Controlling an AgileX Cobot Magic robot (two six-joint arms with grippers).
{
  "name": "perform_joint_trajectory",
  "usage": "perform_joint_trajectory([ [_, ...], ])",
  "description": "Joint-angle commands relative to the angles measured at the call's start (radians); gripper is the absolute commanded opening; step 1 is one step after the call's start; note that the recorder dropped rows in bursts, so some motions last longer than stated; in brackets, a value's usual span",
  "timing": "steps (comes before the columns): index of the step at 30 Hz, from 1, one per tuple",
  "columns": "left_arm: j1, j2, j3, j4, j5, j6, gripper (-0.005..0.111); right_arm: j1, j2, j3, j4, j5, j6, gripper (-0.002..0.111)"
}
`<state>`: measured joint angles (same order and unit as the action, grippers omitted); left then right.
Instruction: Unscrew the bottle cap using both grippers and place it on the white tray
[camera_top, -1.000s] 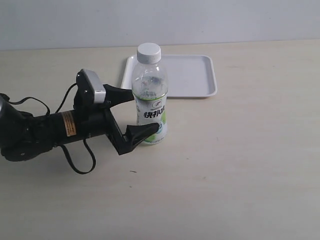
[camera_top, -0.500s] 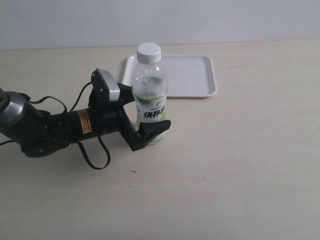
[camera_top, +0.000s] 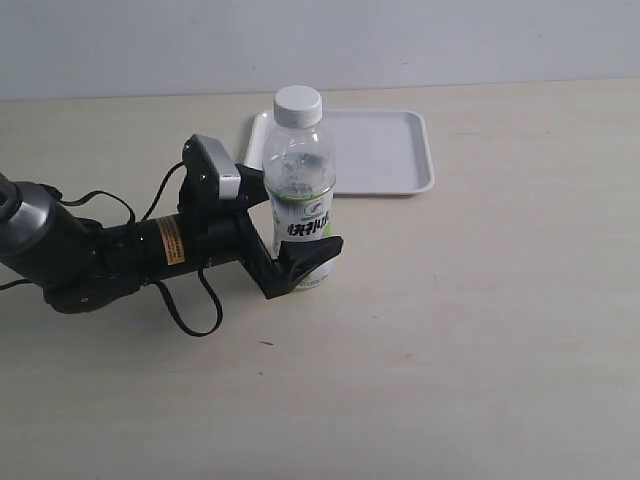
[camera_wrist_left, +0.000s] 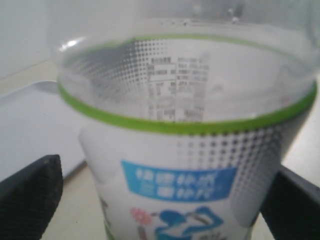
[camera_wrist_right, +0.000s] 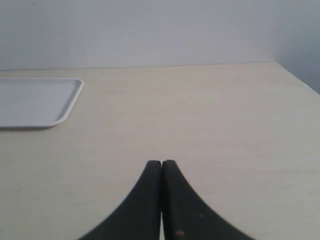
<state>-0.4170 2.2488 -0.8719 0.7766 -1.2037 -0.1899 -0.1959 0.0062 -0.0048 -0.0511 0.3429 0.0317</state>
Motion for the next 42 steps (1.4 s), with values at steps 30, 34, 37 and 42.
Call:
perform_joint_trajectory([
  [30, -0.002, -0.003, -0.003, -0.003, -0.017, 0.000, 0.000, 0.003, -0.006, 0.005, 0.000, -0.005, -0.001, 0.000],
  [34, -0.002, -0.003, -0.003, -0.003, -0.017, 0.002, 0.000, 0.003, -0.006, 0.005, 0.000, -0.005, -0.001, 0.000],
  [37, -0.002, -0.003, -0.003, -0.003, -0.017, 0.004, 0.000, 0.003, -0.006, 0.005, 0.000, -0.005, -0.001, 0.000],
  [42, 0.000, -0.003, -0.003, -0.003, -0.017, 0.060, 0.000, 0.003, -0.006, 0.005, 0.000, -0.005, -0.001, 0.000],
])
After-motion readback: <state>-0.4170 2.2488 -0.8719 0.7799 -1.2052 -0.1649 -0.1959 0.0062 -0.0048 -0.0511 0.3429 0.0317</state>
